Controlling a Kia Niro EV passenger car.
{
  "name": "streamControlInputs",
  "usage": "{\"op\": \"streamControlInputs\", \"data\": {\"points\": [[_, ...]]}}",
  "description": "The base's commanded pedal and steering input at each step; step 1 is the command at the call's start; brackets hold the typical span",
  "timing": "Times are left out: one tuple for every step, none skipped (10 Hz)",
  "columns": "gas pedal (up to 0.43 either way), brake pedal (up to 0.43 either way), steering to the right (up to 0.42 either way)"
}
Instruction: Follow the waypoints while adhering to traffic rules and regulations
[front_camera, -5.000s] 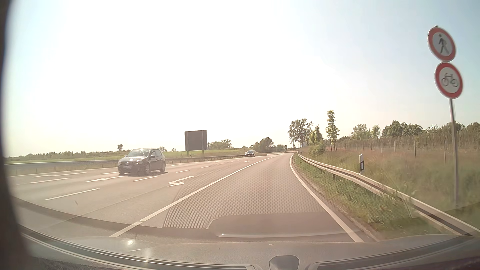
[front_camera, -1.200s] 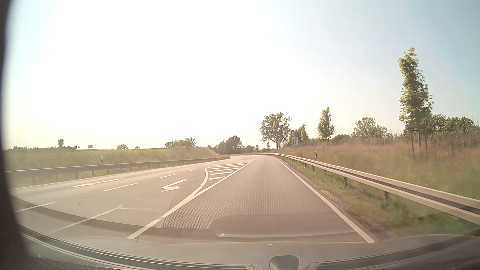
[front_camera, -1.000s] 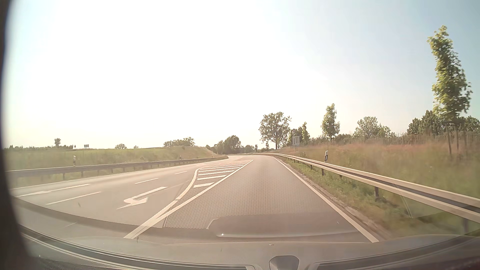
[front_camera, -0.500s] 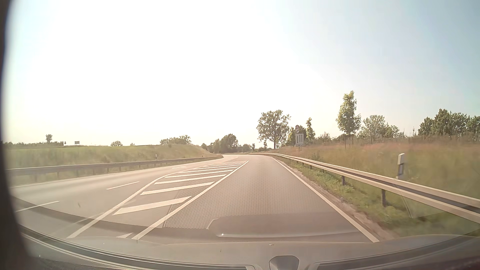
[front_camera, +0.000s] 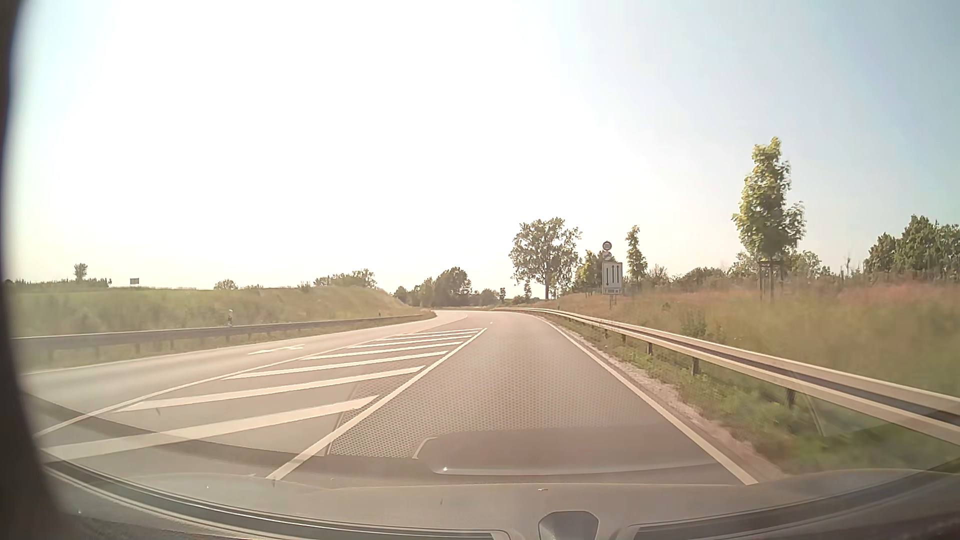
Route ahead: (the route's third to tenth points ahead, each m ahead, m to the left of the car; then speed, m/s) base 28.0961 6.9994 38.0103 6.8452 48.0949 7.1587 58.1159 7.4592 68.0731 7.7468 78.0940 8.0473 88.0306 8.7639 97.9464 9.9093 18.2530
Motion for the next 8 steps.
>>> {"op": "streamControlInputs", "data": {"points": [[0.441,0.006,0.005],[0.441,0.006,0.004],[0.441,0.006,0.004],[0.441,0.006,0.004],[0.441,0.006,0.003],[0.441,0.006,0.003],[0.441,0.006,0.002],[0.441,0.006,0.002]]}}
